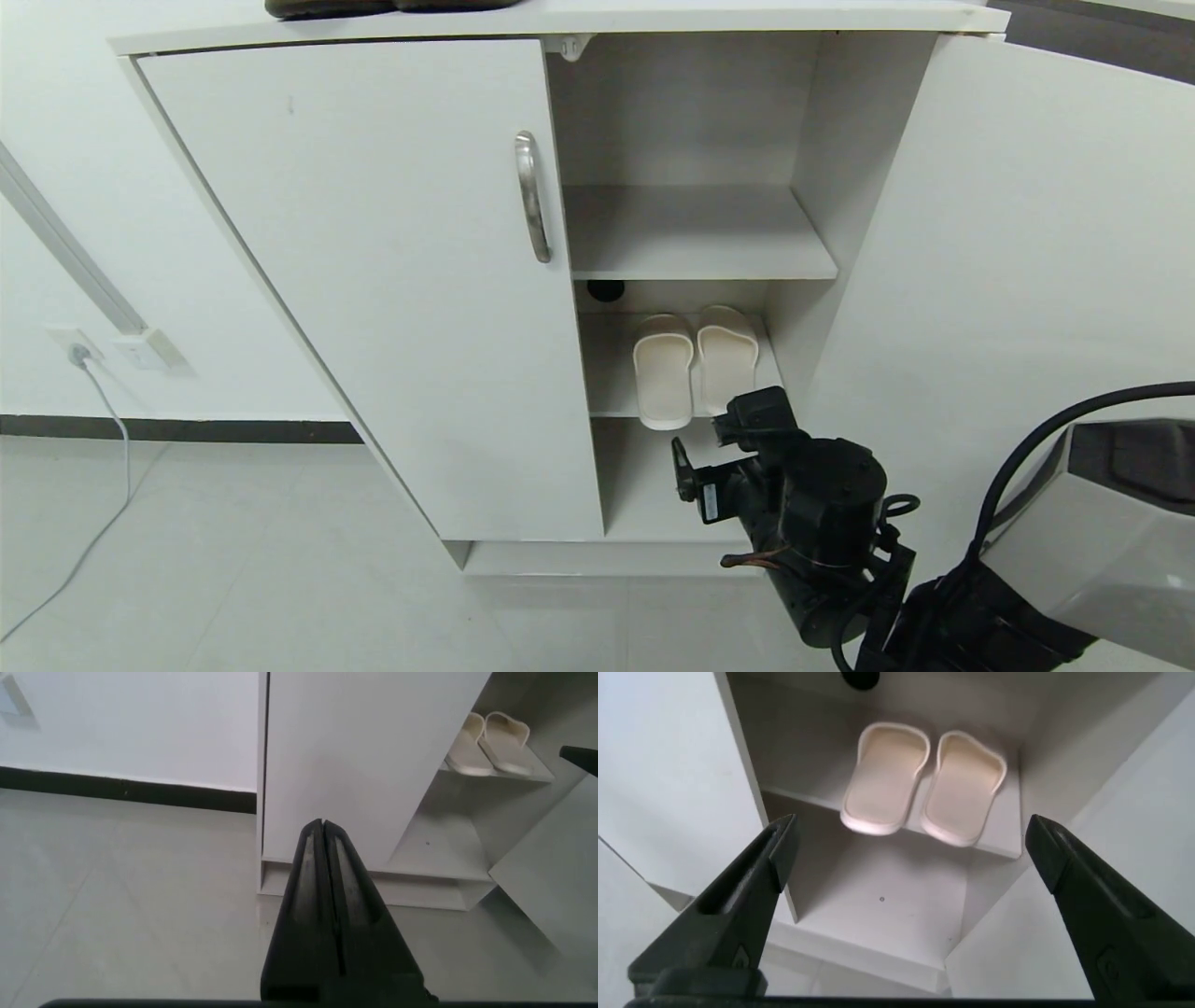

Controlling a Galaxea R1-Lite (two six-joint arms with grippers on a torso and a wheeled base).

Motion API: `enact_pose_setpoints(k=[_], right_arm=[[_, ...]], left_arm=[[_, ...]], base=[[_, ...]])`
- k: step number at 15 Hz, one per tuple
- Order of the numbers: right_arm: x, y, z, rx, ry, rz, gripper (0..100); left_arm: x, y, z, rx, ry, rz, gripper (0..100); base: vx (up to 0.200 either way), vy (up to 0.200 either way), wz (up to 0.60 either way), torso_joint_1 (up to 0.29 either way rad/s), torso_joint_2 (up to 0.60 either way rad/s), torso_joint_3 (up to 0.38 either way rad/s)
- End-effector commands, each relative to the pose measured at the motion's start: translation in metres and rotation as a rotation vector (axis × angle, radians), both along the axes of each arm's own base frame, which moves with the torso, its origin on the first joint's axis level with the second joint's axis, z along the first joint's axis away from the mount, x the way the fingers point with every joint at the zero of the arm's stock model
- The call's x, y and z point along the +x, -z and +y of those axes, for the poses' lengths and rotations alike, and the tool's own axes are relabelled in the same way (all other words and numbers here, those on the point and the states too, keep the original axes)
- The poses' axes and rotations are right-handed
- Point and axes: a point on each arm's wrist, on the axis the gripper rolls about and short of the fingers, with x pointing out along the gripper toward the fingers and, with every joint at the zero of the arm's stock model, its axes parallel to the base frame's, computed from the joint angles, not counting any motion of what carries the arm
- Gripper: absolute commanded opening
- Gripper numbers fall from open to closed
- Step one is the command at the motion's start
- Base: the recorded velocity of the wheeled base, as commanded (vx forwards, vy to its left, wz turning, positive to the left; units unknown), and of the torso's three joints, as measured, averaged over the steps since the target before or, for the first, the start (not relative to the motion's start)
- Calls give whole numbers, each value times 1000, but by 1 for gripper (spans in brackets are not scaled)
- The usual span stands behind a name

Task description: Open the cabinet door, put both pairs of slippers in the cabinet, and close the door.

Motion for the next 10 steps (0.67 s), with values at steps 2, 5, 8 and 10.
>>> enact_pose_setpoints(k=[2,5,8,10], right_arm=[[0,3,1,-6,-1,5,100],[0,1,0,-4,1,1,100],[-1,3,0,-10,-1,7,100],[0,3,-1,-9,1,6,100]], left_arm=[[0,0,0,-1,0,2,0],[0,0,0,-1,0,2,0],[0,0,0,-1,0,2,0],[0,0,0,-1,0,2,0]], base=[[0,0,0,1,1,28],[0,0,0,5,2,165],[0,0,0,4,2,196],[0,0,0,0,2,203]])
